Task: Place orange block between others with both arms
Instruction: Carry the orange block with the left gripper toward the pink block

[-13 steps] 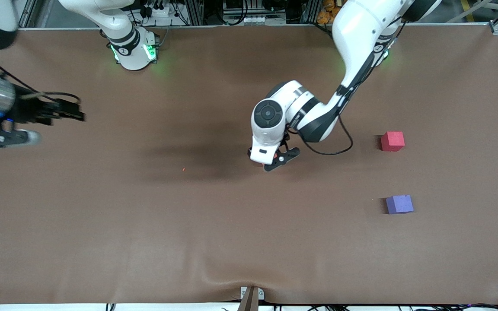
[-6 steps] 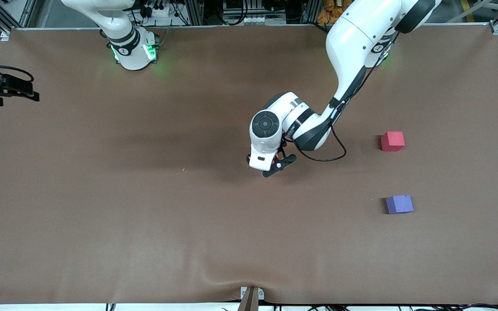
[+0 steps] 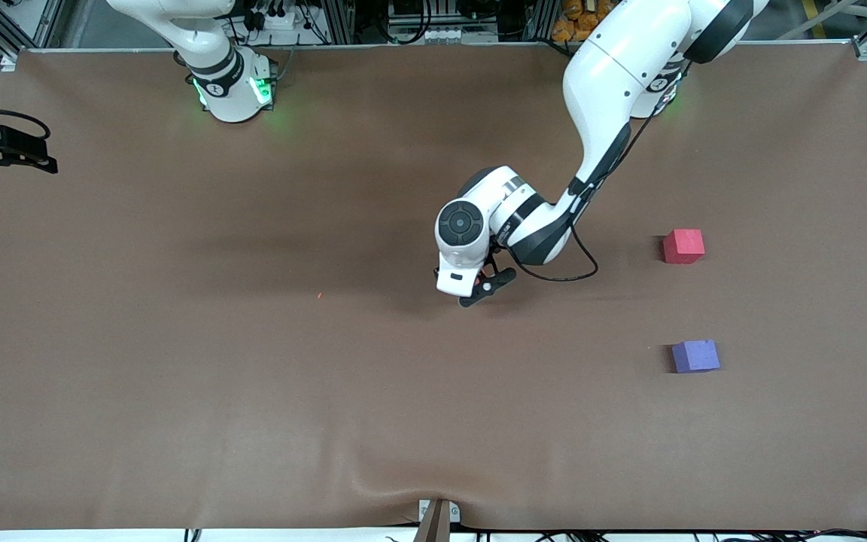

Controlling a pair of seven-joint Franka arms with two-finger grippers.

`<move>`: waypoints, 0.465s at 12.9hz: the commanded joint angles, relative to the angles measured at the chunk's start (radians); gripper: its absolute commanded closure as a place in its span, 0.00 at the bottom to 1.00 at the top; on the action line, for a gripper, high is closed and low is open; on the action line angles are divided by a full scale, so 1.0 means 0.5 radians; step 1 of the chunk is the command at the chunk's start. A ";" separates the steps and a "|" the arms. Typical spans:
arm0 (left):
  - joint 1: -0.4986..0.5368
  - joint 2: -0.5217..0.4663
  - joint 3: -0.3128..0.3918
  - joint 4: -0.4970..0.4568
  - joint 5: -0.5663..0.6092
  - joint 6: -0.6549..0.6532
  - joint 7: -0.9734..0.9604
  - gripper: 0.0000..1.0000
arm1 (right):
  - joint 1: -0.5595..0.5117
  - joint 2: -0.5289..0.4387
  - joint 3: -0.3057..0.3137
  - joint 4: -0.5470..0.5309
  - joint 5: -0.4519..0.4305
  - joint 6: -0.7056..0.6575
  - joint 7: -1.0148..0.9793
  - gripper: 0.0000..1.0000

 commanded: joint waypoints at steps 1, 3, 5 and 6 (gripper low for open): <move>0.013 -0.034 0.004 0.008 -0.008 0.017 -0.038 1.00 | -0.039 -0.027 0.045 -0.002 -0.036 0.008 0.021 0.00; 0.111 -0.110 0.004 -0.001 0.023 -0.010 -0.002 1.00 | -0.033 -0.017 0.048 -0.002 -0.014 0.063 0.046 0.00; 0.215 -0.224 0.007 -0.019 0.063 -0.096 0.075 1.00 | -0.033 -0.023 0.048 0.007 0.041 0.054 0.122 0.00; 0.313 -0.300 0.001 -0.044 0.069 -0.203 0.264 1.00 | -0.033 -0.023 0.048 0.034 0.071 0.051 0.141 0.00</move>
